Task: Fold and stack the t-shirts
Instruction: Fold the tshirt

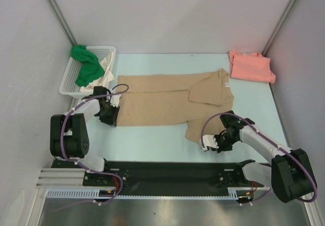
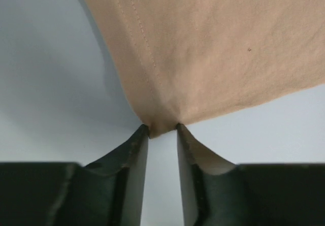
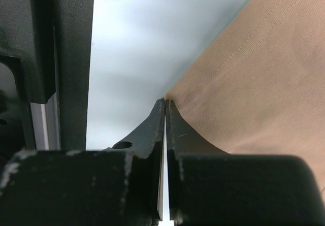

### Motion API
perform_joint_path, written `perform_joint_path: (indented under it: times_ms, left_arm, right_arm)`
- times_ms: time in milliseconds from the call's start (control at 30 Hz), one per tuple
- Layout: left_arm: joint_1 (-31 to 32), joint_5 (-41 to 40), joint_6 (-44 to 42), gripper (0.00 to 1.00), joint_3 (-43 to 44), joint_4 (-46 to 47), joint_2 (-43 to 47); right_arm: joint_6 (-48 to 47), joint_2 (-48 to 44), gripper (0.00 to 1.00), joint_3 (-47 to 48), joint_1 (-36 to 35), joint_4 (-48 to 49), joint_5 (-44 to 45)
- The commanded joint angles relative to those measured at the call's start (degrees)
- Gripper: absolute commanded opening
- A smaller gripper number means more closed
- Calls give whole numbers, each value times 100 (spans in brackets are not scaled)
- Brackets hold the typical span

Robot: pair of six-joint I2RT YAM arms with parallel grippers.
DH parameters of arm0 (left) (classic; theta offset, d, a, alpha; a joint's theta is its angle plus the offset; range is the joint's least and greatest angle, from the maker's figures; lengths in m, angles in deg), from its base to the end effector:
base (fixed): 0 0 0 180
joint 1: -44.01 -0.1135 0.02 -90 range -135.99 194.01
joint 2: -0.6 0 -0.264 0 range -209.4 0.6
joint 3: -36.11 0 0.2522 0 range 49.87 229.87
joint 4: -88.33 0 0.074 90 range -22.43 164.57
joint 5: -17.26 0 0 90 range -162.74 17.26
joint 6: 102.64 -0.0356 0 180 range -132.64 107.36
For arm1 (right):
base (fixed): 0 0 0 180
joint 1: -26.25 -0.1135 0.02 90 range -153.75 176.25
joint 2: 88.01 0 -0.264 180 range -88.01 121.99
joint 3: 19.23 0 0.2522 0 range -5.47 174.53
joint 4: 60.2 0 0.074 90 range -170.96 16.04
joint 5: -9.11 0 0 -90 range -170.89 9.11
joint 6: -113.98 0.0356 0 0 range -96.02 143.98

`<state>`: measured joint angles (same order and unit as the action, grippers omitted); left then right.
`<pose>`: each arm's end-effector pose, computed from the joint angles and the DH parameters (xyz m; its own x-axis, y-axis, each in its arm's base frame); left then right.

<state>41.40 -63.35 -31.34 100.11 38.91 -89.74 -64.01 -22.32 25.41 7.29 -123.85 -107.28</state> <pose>0.2744 0.0067 0.1598 -0.9187 0.2748 -0.2837 0.3059 0.9494 -0.0709 0.1428 0.0658 0.1581 0.2966 -0.8447 -0.4455 -0.9527 -0.2941 -0.0768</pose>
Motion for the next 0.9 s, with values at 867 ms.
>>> perform_joint_path:
  times_ms: [867]
  left_arm:
    - [24,107,-380,0,1304,-679,475]
  right_arm:
    - [3849,-690,0,2774,999,1271,-419]
